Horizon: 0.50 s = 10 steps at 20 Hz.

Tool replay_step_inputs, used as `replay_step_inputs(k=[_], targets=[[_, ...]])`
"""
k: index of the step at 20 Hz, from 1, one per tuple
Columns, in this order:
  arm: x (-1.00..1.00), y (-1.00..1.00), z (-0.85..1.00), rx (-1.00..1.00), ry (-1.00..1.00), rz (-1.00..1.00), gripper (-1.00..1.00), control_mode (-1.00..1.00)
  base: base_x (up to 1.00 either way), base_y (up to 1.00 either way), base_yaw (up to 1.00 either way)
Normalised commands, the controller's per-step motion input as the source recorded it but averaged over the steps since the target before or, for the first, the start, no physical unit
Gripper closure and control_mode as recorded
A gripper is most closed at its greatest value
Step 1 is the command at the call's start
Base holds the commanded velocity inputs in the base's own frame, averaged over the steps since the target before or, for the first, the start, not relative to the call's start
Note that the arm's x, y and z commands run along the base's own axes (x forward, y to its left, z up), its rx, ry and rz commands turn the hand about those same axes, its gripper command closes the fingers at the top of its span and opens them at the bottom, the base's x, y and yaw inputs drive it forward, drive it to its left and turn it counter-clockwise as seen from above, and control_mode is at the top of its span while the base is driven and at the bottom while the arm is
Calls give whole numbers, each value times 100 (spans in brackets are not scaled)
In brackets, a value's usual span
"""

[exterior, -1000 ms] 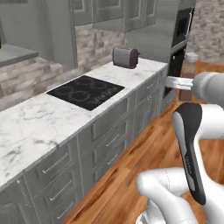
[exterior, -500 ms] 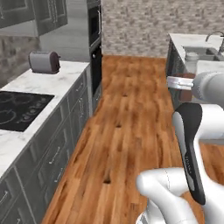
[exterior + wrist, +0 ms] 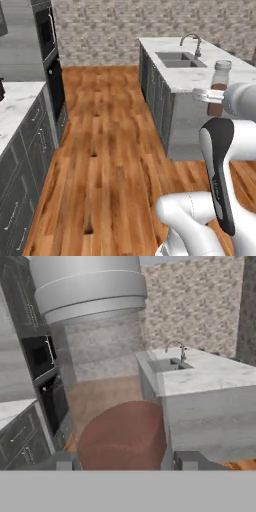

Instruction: Take the cinnamon bottle from the cabinet and place it on the dining table, next to the plate with the cupcake. Then take the chocolate from the dining counter and place it on the cupcake plate.

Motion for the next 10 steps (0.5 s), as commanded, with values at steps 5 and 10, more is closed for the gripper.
replay_step_inputs(k=[5,10], targets=[[0,0,0,0,0,0,100,100,100,-68,-30],[0,0,0,0,0,0,100,100,81,-100,-27]])
